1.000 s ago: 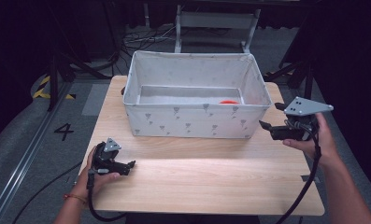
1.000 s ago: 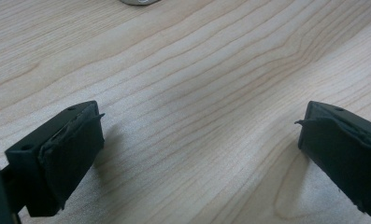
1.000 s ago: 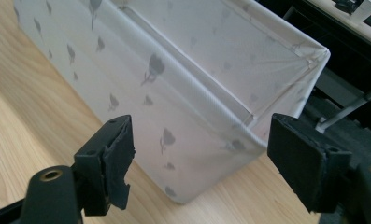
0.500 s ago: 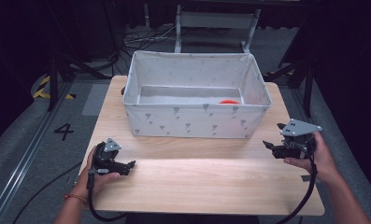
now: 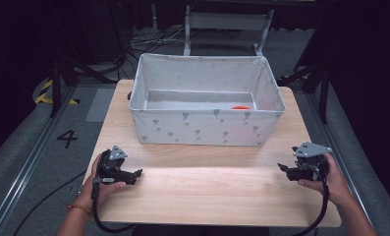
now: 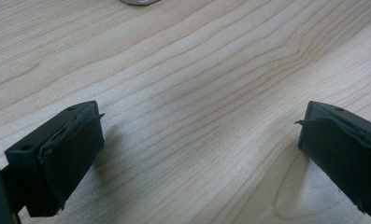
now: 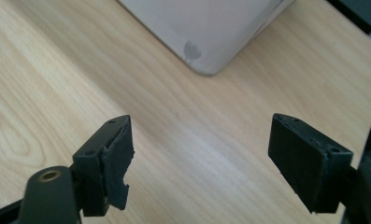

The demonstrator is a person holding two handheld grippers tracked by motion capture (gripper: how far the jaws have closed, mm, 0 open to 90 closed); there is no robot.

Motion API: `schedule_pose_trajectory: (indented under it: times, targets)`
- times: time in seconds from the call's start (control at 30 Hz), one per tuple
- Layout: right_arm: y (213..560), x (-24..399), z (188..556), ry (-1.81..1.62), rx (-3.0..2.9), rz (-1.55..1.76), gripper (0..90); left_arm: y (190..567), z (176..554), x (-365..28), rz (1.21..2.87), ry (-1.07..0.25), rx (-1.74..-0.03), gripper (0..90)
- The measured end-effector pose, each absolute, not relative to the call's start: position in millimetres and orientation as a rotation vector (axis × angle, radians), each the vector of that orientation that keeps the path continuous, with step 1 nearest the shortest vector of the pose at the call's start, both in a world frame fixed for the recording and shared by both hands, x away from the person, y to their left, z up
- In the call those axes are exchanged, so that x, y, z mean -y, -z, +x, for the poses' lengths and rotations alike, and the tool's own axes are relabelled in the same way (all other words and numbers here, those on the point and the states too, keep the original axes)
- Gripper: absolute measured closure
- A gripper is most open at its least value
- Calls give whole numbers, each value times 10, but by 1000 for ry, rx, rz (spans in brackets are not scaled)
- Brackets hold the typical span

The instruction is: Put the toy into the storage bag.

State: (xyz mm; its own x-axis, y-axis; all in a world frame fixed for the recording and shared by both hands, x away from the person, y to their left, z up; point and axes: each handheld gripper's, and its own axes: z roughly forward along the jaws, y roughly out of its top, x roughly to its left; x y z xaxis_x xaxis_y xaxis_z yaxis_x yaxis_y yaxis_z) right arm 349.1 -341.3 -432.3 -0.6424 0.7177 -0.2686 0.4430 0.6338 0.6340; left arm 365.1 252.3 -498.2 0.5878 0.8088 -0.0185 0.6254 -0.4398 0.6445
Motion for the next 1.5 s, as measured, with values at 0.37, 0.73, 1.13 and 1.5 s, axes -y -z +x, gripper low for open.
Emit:
schedule_pose_trajectory:
  times: [0.37, 0.73, 1.13, 1.5]
  targets:
    - [4726, 3608, 3322, -835, -2370, 1014, 204, 4987, 3647, -2518, 2198, -395, -1140, 5]
    - [5034, 3826, 3294, -988, -2268, 1263, 168, 4986, 3651, -2516, 2200, -404, -1141, 5]
    - [5041, 3823, 3293, -982, -2258, 1270, 150, 4989, 3658, -2499, 2193, -403, -1152, 2]
    - [5041, 3820, 3290, -979, -2253, 1276, 150, 4989, 3658, -2499, 2192, -402, -1152, 2]
